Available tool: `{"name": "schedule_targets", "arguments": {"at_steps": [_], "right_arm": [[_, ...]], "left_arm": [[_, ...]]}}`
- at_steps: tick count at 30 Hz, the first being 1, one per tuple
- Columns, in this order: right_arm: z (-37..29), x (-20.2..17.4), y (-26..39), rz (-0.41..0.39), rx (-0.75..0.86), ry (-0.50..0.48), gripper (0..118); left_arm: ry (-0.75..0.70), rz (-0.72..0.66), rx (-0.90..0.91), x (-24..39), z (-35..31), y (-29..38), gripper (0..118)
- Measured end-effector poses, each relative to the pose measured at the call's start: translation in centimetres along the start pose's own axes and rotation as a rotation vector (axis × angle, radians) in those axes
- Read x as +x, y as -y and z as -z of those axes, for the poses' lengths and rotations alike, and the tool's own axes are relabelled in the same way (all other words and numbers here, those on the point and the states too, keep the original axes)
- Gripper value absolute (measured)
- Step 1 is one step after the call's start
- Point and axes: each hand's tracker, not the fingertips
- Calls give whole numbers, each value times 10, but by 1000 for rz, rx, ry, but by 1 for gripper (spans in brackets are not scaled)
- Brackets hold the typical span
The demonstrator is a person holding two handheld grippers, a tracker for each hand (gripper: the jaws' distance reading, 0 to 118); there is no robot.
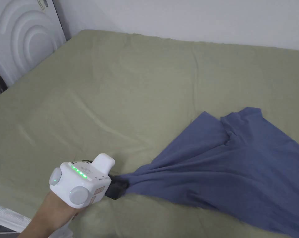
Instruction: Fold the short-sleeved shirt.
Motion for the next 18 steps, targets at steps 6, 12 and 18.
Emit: {"name": "schedule_targets", "arguments": {"at_steps": [6,12,18], "right_arm": [[1,1,0,20,5,2,0],[2,-1,2,44,9,-7,0],[3,-5,2,51,9,-21,0]], "left_arm": [[50,39,29,5,-9,4,77],[142,-30,-4,18,-15,-1,13],[133,-98,-3,12,-21,-1,10]]}}
